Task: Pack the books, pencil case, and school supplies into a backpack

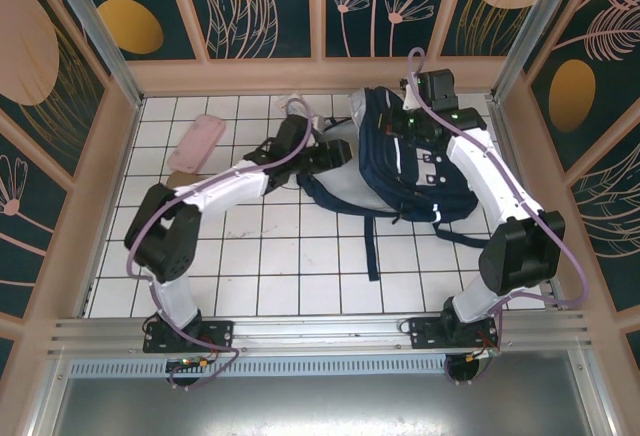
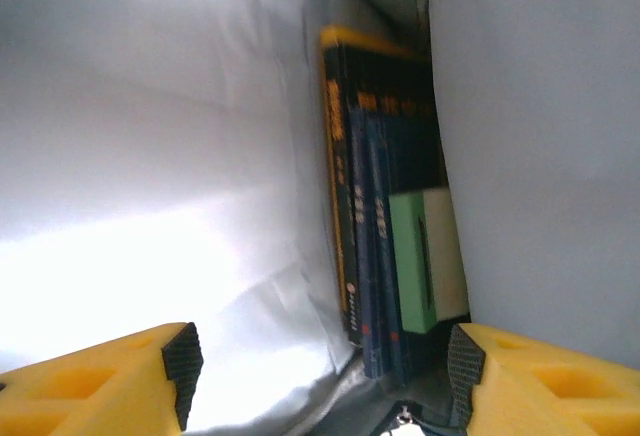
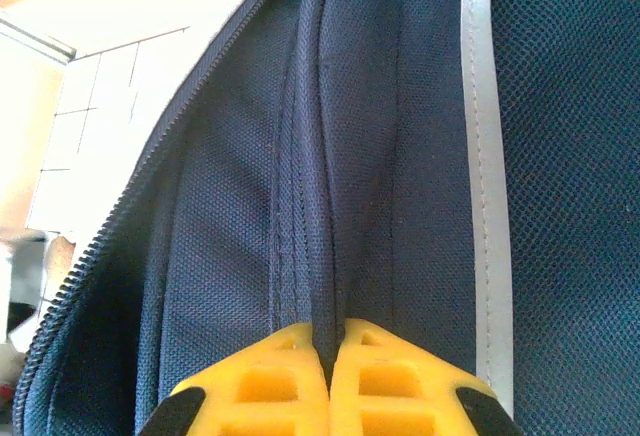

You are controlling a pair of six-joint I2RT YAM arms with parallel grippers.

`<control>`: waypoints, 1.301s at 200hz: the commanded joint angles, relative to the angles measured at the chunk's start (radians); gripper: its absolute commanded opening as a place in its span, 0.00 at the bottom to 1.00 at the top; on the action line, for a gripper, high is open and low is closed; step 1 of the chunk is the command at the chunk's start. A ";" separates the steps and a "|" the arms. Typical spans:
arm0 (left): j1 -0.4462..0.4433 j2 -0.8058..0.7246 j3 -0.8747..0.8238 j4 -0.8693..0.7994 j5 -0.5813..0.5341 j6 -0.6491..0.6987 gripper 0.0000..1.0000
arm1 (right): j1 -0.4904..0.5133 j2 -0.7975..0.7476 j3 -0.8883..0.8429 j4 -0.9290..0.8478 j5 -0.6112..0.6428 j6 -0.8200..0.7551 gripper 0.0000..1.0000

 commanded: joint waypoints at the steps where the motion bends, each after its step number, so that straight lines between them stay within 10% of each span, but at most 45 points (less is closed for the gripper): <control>1: 0.052 -0.072 -0.035 -0.115 -0.077 0.072 0.74 | 0.010 -0.030 -0.044 0.072 0.021 -0.012 0.00; 42: 0.196 -0.166 -0.081 -0.212 -0.180 0.129 0.98 | 0.056 -0.008 -0.116 0.132 0.023 -0.005 0.00; 137: 0.619 0.042 0.053 -0.269 -0.225 0.250 0.98 | 0.212 0.057 -0.132 0.208 0.077 0.054 0.47; 218: 0.748 0.304 0.230 -0.313 -0.193 0.326 0.98 | 0.324 0.113 -0.066 0.241 0.080 0.116 0.57; 260: 0.747 0.268 0.056 -0.202 0.005 0.214 0.92 | 0.360 0.175 -0.030 0.256 0.065 0.129 0.57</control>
